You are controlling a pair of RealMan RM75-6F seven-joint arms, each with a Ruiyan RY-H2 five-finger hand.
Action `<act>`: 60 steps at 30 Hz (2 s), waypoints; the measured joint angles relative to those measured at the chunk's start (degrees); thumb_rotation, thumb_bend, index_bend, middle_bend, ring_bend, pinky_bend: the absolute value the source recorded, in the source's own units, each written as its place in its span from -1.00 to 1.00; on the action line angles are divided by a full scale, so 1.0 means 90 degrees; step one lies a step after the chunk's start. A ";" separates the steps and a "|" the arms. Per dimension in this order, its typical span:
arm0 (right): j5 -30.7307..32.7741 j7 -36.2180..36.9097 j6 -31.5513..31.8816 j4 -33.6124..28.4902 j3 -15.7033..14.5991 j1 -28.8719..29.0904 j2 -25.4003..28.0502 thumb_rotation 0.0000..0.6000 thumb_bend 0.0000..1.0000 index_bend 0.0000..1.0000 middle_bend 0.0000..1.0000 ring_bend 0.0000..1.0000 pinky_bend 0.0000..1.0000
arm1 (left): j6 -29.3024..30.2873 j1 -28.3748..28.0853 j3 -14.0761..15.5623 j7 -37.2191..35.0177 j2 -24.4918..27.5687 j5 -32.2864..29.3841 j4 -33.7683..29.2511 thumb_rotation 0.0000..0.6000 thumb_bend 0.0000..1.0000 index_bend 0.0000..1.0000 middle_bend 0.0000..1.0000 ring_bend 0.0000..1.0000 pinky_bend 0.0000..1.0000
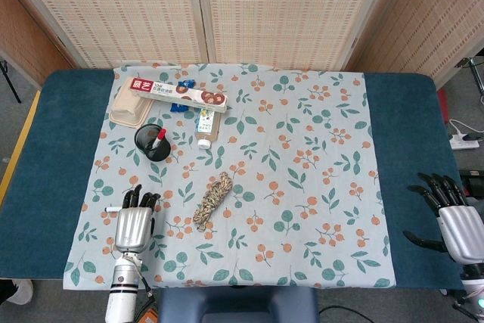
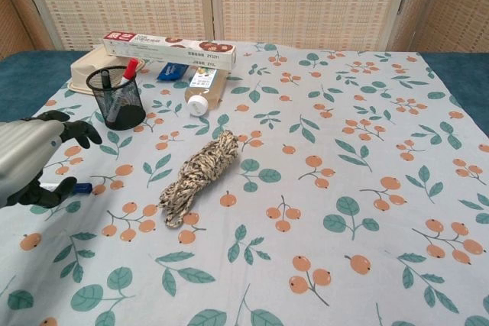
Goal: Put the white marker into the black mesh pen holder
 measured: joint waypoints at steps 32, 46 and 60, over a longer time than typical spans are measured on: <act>0.0117 -0.0009 -0.0006 0.0013 0.0042 -0.0012 0.0011 1.00 -1.00 -0.50 -0.83 -0.91 -1.00 | -0.0475 -0.0585 -0.0283 -0.0410 -0.0616 -0.0924 0.1816 1.00 -0.17 -0.18 -0.23 -0.82 -0.71; 0.0154 0.0002 -0.0032 0.0017 0.0054 -0.0007 0.0013 1.00 -1.00 -0.49 -0.83 -0.91 -1.00 | -0.0398 -0.0643 -0.0234 -0.0374 -0.0615 -0.1006 0.1908 1.00 -0.17 -0.08 -0.12 -0.75 -0.70; 0.0148 0.0006 -0.0034 0.0028 0.0059 -0.0005 0.0006 1.00 -1.00 -0.48 -0.82 -0.91 -1.00 | -0.0259 -0.0677 -0.0191 -0.0338 -0.0585 -0.0965 0.1947 1.00 -0.17 0.00 -0.01 -0.68 -0.69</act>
